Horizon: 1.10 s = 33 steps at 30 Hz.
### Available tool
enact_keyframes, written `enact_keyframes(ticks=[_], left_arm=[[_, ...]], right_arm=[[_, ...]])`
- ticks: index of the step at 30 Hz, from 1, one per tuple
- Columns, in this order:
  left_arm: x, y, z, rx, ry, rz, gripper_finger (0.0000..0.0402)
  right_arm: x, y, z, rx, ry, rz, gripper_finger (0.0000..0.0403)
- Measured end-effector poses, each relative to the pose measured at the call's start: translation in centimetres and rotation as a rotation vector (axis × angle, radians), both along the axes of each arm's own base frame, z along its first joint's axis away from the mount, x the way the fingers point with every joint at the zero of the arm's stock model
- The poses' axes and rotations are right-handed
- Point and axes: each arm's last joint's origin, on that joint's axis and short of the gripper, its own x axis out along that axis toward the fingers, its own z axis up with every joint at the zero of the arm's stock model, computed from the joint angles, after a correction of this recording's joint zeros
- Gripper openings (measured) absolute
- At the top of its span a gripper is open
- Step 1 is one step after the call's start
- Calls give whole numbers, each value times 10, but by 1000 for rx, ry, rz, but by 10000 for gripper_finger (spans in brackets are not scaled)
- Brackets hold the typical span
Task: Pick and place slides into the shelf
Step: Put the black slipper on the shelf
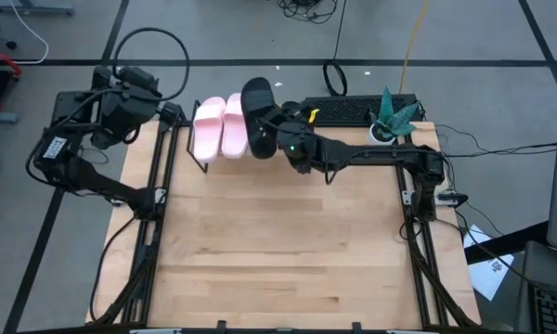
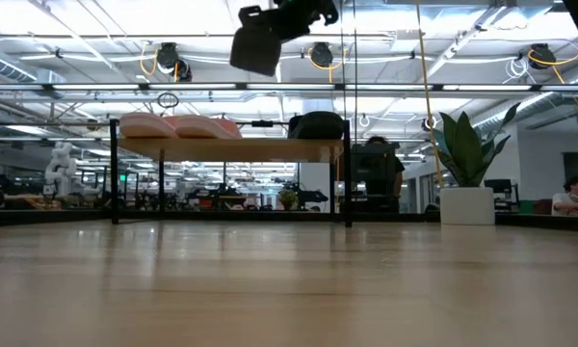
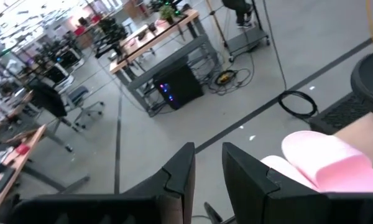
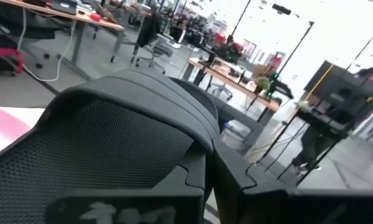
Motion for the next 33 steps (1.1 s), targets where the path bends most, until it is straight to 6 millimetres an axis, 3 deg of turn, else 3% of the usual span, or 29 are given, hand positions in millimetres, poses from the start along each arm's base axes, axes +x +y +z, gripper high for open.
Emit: enact_keyframes(ticks=[13, 20, 33], left_arm=[[-7, 9, 1, -2, -31, 86, 85], [-7, 11, 1, -4, -36, 102, 85], [-7, 11, 1, -3, -29, 100, 85]], right_arm=[[0, -43, -30, 154, -52, -23, 0], [4, -47, -38, 196, -100, -15, 0], [9, -48, -62, 229, -35, -54, 0]])
